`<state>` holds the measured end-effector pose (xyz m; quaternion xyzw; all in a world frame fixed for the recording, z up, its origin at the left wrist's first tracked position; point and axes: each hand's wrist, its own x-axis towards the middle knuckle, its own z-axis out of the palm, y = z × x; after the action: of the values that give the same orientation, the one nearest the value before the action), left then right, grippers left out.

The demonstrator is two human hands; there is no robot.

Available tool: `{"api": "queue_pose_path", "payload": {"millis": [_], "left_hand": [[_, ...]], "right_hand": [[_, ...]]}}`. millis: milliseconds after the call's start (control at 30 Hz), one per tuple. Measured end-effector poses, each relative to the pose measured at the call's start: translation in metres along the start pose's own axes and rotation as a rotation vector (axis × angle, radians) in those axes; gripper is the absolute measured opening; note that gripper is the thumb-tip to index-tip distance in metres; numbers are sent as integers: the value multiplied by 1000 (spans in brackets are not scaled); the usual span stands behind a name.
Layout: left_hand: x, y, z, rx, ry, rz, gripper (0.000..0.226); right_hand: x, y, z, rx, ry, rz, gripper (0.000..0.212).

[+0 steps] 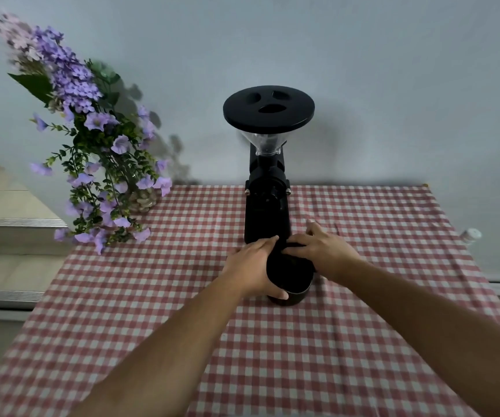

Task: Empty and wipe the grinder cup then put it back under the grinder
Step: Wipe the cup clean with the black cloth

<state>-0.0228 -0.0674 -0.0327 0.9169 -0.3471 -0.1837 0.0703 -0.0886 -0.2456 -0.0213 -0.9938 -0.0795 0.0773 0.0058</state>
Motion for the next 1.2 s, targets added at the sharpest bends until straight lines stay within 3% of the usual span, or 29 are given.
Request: {"api": "queue_pose_path", "payload": {"millis": [133, 200, 267, 400, 500, 633, 733, 933, 1033, 1200], "left_hand": [[1, -2, 1, 32, -24, 9, 127], [2, -3, 2, 32, -4, 18, 122], [2, -4, 2, 21, -1, 23, 112], [1, -2, 2, 18, -37, 21, 125], [-1, 1, 0, 20, -39, 3, 126], [-1, 1, 0, 26, -25, 11, 127], [2, 1, -2, 40, -30, 4, 120], [-2, 2, -3, 23, -42, -2, 126], [-3, 3, -3, 2, -14, -4, 124], [-2, 2, -3, 29, -40, -1, 127]], "right_hand": [[-11, -30, 31, 304, 140, 201, 58], [-26, -48, 46, 558, 220, 216, 59], [-42, -56, 51, 656, 235, 159, 64], [-33, -20, 29, 319, 100, 2, 61], [-18, 4, 7, 156, 37, 84, 59], [-13, -29, 18, 333, 90, 226, 55], [-13, -56, 16, 428, 22, 151, 42], [-7, -25, -3, 148, -108, -19, 52], [2, -2, -9, 14, -58, -3, 55], [-6, -32, 18, 354, 66, 228, 54]]}}
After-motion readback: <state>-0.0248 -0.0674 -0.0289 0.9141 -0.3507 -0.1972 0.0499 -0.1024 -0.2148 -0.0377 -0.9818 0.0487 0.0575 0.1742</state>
